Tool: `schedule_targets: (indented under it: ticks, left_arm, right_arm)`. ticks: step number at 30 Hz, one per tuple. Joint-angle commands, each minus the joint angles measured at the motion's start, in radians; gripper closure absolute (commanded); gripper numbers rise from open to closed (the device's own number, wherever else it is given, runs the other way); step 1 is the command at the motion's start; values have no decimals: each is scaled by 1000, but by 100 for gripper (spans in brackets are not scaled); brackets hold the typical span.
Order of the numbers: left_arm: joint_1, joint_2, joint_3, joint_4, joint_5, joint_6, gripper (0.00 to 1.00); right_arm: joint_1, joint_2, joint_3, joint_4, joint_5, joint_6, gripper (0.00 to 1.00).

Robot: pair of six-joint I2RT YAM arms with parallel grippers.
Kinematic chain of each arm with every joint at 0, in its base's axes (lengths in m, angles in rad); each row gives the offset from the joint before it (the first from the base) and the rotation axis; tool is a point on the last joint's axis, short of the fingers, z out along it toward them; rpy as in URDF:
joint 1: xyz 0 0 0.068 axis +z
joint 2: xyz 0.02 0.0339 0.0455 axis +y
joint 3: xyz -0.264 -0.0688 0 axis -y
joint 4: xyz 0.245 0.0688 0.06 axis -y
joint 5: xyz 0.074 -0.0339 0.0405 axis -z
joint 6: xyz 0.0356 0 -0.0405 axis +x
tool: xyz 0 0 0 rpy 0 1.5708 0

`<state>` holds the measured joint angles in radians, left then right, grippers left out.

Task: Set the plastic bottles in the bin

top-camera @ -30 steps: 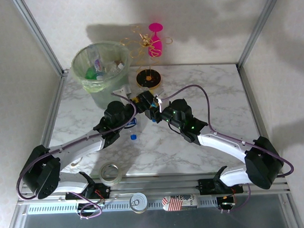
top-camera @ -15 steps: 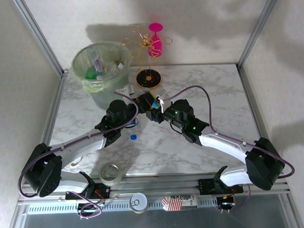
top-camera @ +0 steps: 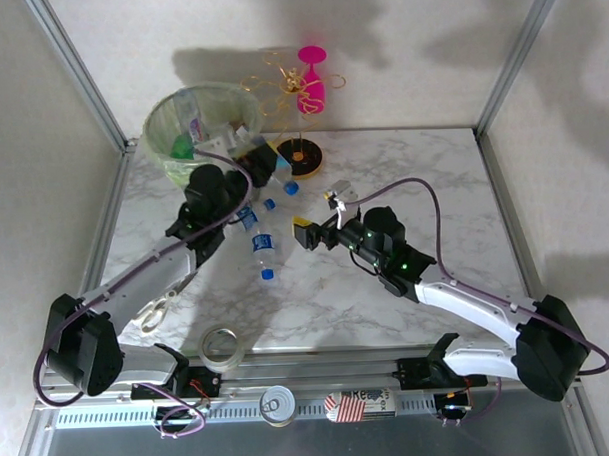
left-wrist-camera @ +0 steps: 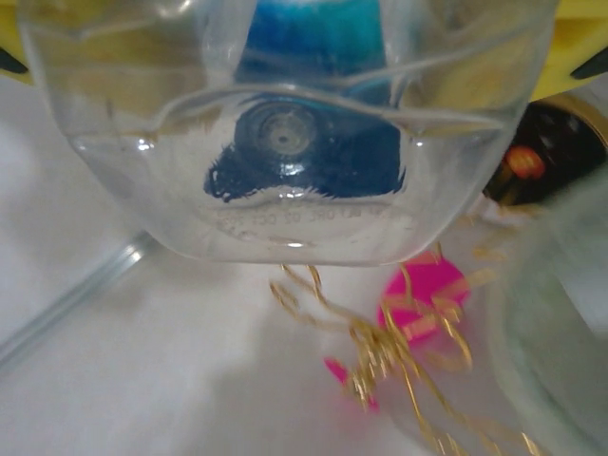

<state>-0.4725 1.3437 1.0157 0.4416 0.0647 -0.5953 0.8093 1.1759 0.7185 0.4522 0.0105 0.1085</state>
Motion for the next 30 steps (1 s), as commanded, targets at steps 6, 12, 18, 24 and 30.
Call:
schedule_targets:
  ticks: [6,12,18,24,30]
  left_arm:
    - [158,-33,205,-131,-63,164,47]
    - [289,-1,282,-158,-54,134,48]
    - [359,131,427,-228,-19,138,48]
    - [373,269,538,-334,15,132,48]
    - [371,356,582,-380,69,97,47]
  right_arm:
    - [-10,-10,-13,-45,114,17,1]
    - [-11,23,9,-85,132,22,1]
    - [-12,32,21,-105,138,20,1]
    - [-10,22,10,-118,147,34,1]
    - [-10,31,0,-121,139,63,1]
